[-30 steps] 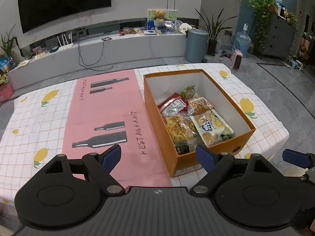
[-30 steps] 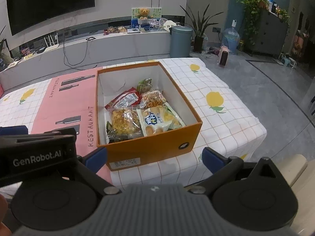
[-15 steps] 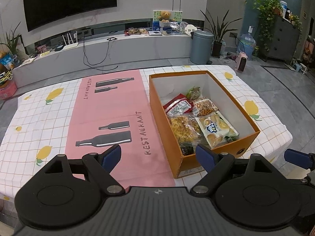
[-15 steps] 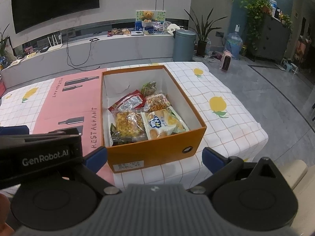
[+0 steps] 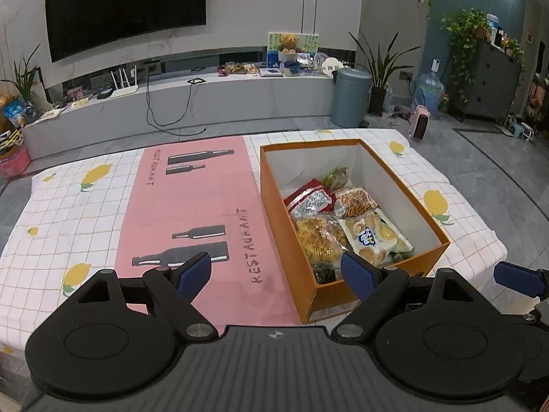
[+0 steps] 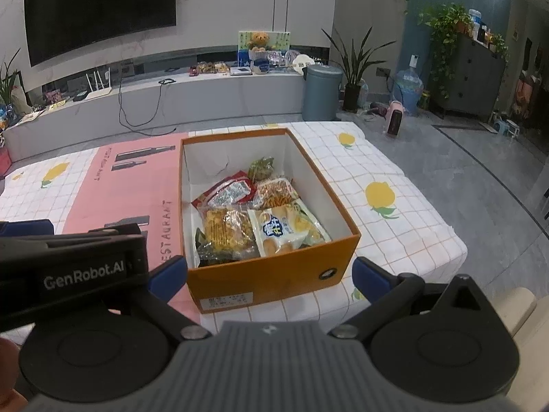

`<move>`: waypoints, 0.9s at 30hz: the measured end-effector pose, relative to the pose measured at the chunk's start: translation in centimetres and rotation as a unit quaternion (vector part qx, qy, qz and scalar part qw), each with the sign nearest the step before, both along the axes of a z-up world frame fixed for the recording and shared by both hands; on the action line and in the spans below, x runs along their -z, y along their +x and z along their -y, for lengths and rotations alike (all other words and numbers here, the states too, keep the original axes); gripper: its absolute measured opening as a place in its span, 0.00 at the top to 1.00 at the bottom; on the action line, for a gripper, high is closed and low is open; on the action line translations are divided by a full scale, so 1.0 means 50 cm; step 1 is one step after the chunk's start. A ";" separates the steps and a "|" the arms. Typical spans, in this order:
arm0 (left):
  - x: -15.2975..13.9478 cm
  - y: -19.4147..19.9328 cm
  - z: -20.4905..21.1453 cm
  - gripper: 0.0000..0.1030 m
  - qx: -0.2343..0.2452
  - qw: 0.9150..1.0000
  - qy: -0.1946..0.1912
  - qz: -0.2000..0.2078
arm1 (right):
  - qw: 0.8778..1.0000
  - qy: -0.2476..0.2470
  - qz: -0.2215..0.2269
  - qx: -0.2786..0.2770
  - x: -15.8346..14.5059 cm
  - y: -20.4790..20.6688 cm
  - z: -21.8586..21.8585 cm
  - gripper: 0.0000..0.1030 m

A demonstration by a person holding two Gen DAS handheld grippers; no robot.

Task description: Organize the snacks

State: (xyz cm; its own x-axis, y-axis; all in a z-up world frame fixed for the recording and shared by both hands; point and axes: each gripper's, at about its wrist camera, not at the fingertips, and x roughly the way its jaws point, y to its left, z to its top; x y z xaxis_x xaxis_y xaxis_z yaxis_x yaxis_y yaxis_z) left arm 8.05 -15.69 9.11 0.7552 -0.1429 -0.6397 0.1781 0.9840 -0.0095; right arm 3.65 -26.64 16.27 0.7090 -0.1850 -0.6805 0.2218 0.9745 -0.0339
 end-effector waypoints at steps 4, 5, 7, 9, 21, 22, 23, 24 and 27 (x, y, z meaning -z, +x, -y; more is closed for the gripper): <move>-0.002 -0.002 0.000 0.03 0.002 1.000 -0.002 0.002 | 1.000 0.003 0.002 -0.003 -0.001 0.001 0.001 0.03; -0.003 -0.003 0.001 0.03 0.003 1.000 -0.003 0.003 | 1.000 0.003 0.002 -0.003 -0.001 0.001 0.000 0.03; -0.004 -0.004 0.001 0.03 0.002 1.000 -0.002 0.004 | 1.000 0.003 0.003 -0.003 -0.001 0.001 -0.001 0.03; -0.004 -0.004 0.001 0.03 0.002 1.000 -0.002 0.004 | 1.000 0.000 0.004 -0.003 -0.002 0.001 -0.002 0.03; -0.006 -0.007 0.001 0.03 -0.003 1.000 0.001 0.008 | 1.000 -0.001 0.007 -0.007 0.000 -0.002 -0.002 0.03; -0.006 -0.007 0.000 0.03 -0.003 1.000 0.000 0.009 | 1.000 -0.001 0.008 -0.007 -0.001 -0.002 -0.002 0.03; -0.005 -0.006 -0.001 0.03 -0.003 1.000 -0.001 0.010 | 1.000 -0.001 0.008 -0.007 0.000 -0.002 -0.003 0.03; -0.005 -0.006 -0.001 0.03 -0.002 1.000 -0.001 0.010 | 1.000 0.000 0.008 -0.007 0.000 -0.003 -0.003 0.03; -0.005 -0.004 -0.003 0.03 -0.003 1.000 -0.002 0.011 | 1.000 -0.001 0.009 -0.007 -0.001 -0.003 -0.003 0.03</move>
State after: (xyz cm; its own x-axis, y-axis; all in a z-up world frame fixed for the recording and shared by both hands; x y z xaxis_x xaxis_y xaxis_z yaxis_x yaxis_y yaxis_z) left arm 7.85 -15.55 9.36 0.7694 -0.1411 -0.6230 0.1730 0.9849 -0.0094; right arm 3.50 -26.49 16.30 0.7229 -0.1766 -0.6680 0.2095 0.9773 -0.0317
